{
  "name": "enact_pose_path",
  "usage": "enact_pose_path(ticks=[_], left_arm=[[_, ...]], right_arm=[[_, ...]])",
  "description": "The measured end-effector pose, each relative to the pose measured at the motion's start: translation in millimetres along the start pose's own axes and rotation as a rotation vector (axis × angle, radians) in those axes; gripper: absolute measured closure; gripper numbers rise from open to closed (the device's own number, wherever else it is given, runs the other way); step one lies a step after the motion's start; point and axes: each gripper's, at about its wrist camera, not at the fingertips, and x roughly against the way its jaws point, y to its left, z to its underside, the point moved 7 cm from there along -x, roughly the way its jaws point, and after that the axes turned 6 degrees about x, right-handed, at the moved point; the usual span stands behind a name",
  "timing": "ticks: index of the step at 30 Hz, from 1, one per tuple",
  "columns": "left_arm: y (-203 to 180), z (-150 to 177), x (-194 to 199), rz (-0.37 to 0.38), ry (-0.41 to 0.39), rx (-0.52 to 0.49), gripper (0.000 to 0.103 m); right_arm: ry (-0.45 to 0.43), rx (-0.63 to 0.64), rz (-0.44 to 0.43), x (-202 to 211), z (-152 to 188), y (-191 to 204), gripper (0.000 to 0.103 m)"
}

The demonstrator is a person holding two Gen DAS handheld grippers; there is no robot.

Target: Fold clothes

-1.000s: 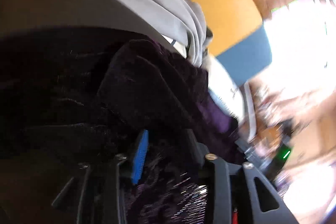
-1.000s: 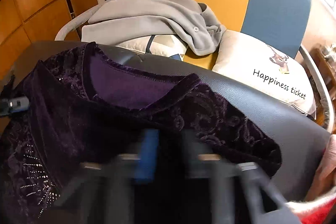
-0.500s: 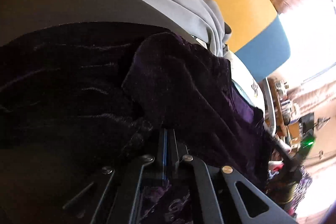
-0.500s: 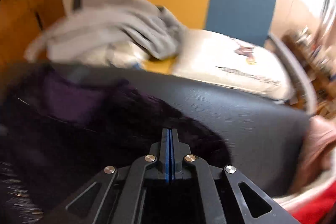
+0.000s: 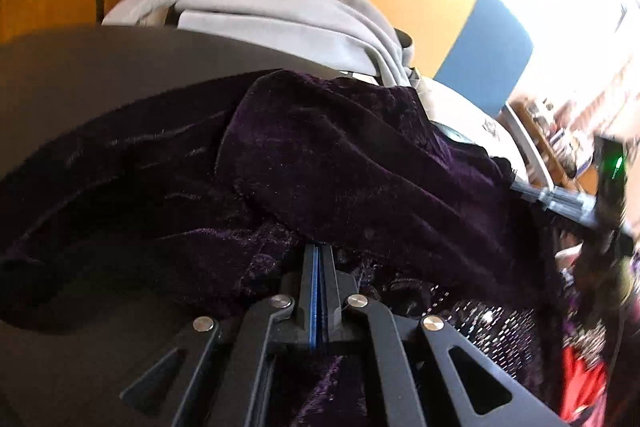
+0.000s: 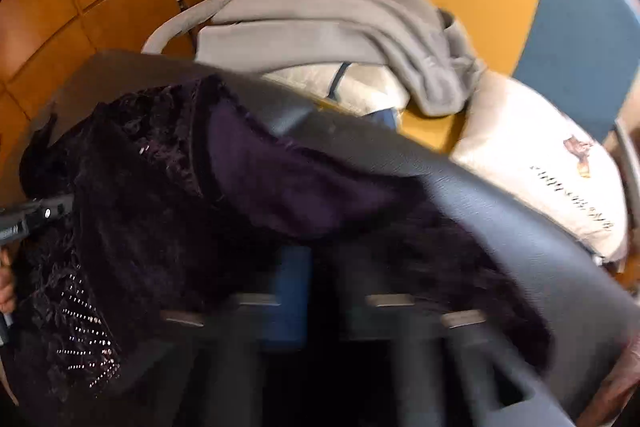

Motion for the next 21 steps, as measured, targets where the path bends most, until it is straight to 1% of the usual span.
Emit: enact_pose_path(ticks=[3, 4, 6, 7, 8, 9, 10, 11, 12, 13, 14, 15, 17, 19, 20, 21], left_arm=[[1.8, 5.5, 5.0, -0.015, -0.011, -0.011, 0.102], [3.8, 8.6, 7.5, -0.021, -0.016, -0.018, 0.102], [10.3, 14.7, 13.5, -0.030, -0.023, -0.021, 0.102], [12.0, 16.1, 18.5, -0.033, -0.026, -0.013, 0.102], [13.7, 17.4, 23.8, -0.037, -0.028, -0.004, 0.100], [15.3, 18.6, 29.1, -0.040, -0.031, 0.005, 0.098], [9.7, 18.3, 37.2, -0.022, -0.055, -0.001, 0.091], [5.4, 13.2, 39.3, -0.001, -0.094, -0.016, 0.087], [2.2, 9.7, 43.5, 0.003, -0.125, -0.030, 0.086], [-1.4, 5.6, 46.3, 0.002, -0.148, -0.041, 0.085], [-6.0, -0.2, 43.6, 0.009, -0.148, -0.047, 0.082], [-10.7, -6.2, 40.2, 0.018, -0.145, -0.053, 0.081], [-20.5, -12.3, 21.2, -0.004, -0.095, -0.063, 0.079], [-25.2, -14.8, 1.9, -0.034, -0.043, -0.054, 0.079], [-24.3, -14.2, -7.4, -0.053, -0.017, -0.038, 0.079], [-24.3, -10.3, -5.5, -0.063, -0.030, -0.053, 0.079]], right_arm=[[-0.036, -0.015, 0.043, 7.1, -4.4, -7.1, 0.096], [-0.048, -0.021, 0.057, 9.5, -5.9, -9.4, 0.099], [-0.060, -0.043, 0.094, 8.6, -5.9, -19.1, 0.100], [-0.041, -0.050, 0.164, 2.8, -0.5, -27.7, 0.090], [-0.016, -0.060, 0.199, -3.5, 5.0, -33.7, 0.083], [-0.050, -0.089, 0.186, -1.6, 7.4, -38.2, 0.081], [-0.065, -0.155, 0.160, 4.2, 12.2, -44.8, 0.063], [-0.073, -0.193, 0.161, 8.6, 15.2, -50.0, 0.054], [-0.100, -0.215, 0.171, 16.8, 17.4, -52.7, 0.045], [-0.134, -0.231, 0.146, 28.2, 20.6, -49.5, 0.045], [-0.168, -0.248, 0.117, 40.2, 23.9, -45.4, 0.044], [-0.180, -0.259, 0.094, 47.0, 27.8, -40.0, 0.042], [-0.196, -0.263, 0.052, 60.1, 40.2, -20.4, 0.034], [-0.176, -0.271, 0.012, 63.9, 56.7, 0.5, 0.020], [-0.156, -0.280, -0.002, 63.5, 66.4, 9.7, 0.017], [-0.128, -0.295, 0.006, 59.5, 79.4, 13.2, 0.011]])
